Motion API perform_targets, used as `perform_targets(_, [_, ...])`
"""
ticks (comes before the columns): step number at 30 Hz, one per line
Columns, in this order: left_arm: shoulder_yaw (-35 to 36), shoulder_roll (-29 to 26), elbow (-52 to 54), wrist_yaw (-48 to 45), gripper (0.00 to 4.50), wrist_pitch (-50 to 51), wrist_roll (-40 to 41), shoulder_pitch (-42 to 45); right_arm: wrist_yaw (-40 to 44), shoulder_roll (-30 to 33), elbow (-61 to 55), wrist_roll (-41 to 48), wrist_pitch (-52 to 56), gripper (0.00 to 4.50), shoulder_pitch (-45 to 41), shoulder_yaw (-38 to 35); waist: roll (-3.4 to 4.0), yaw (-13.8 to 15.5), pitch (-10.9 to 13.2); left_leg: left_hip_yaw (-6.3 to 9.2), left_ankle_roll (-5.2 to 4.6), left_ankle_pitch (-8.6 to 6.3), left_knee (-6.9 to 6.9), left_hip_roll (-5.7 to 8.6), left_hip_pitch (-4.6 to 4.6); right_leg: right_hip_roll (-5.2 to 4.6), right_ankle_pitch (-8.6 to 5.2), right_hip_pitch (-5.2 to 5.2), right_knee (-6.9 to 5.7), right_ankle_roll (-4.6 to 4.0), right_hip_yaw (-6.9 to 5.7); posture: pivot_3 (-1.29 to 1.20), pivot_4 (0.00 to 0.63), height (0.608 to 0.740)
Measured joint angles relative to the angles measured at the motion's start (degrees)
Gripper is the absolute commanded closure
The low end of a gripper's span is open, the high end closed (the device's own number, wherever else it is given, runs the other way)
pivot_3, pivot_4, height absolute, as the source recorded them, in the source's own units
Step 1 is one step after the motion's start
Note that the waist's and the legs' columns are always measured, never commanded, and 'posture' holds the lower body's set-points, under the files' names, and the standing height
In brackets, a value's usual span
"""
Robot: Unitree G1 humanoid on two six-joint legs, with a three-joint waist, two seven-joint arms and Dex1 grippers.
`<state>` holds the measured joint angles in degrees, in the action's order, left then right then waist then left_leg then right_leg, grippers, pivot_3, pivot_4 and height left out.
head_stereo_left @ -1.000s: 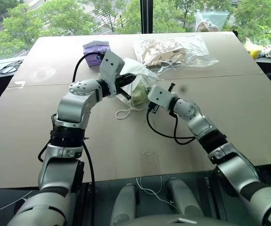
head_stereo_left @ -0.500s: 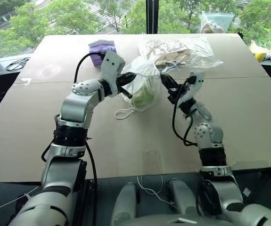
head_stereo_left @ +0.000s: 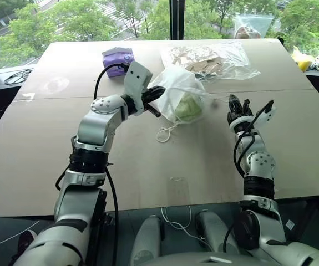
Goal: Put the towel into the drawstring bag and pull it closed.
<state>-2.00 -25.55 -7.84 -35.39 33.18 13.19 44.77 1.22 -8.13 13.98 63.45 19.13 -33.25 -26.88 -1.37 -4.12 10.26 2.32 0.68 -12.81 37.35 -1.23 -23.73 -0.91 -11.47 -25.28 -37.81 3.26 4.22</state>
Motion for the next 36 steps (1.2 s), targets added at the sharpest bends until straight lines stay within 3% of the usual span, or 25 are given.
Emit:
perform_targets(4, [0.04, 0.21, 0.00, 0.46, 4.50, -0.41, -0.18, 0.00, 2.70, 0.22, -1.50, -5.17, 0.38, 4.44, 0.26, 7.28, 0.02, -0.19, 0.01, -0.02, 0.00, 0.00, -0.01, -0.02, 0.01, 0.03, -0.01, -0.02, -0.01, 0.01, 0.02, 0.00, 0.150, 0.740])
perform_targets(8, [0.00, 0.81, -0.02, 0.64, 4.50, -1.04, -0.21, 0.05, 14.18, 3.49, -9.25, -14.31, 3.27, 4.44, 4.34, 23.44, 0.01, 0.06, 0.01, 0.00, 0.00, 0.00, -0.05, -0.02, -0.04, 0.03, -0.05, -0.02, 0.06, 0.06, 0.00, 0.00, 0.150, 0.740])
perform_targets(11, [0.01, 0.92, -0.03, 0.73, 4.50, -1.18, -0.49, 0.04, 19.75, 7.50, -12.32, -18.21, 4.48, 4.44, 5.64, 28.20, 0.00, 0.66, 0.00, -0.01, 0.00, 0.00, 0.04, 0.04, -0.07, -0.05, -0.04, 0.03, 0.15, 0.09, -0.01, 0.00, 0.150, 0.740])
perform_targets(16, [-0.03, 1.38, -0.03, 0.69, 4.50, -1.32, -0.67, -0.04, 24.77, 8.22, -18.76, -14.73, 8.38, 4.44, 9.52, 28.12, 0.00, 0.78, 0.00, 0.01, 0.00, 0.00, 0.03, 0.00, -0.02, 0.00, -0.05, 0.05, 0.12, 0.09, -0.02, 0.00, 0.150, 0.740])
perform_targets(20, [-0.21, 1.24, 0.77, -0.92, 4.50, -1.33, -0.21, -1.08, 23.19, 5.19, -19.36, -10.75, 8.81, 4.44, 9.55, 24.40, 0.00, 0.39, 0.00, 0.03, 0.00, 0.00, 0.03, -0.04, 0.01, 0.04, -0.05, 0.04, 0.06, 0.09, -0.03, 0.00, 0.150, 0.740])
perform_targets(30, [-1.10, -5.93, 18.00, -21.70, 4.50, 8.11, 16.32, -9.61, 19.64, 3.30, -19.51, -7.47, 9.79, 4.44, 9.00, 19.86, 0.02, 0.20, 0.01, 0.00, 0.00, 0.00, 0.01, -0.05, 0.00, 0.02, -0.12, 0.03, 0.10, 0.19, -0.02, 0.00, 0.150, 0.740])
perform_targets(36, [-4.60, -6.43, 18.39, -19.96, 4.50, 9.03, 14.19, -9.90, 19.20, 3.26, -19.52, -8.83, 10.41, 4.44, 9.02, 20.35, 0.02, 0.23, 0.01, 0.00, 0.00, 0.00, 0.02, -0.05, 0.02, 0.03, -0.15, 0.04, 0.09, 0.23, -0.02, 0.00, 0.150, 0.740])
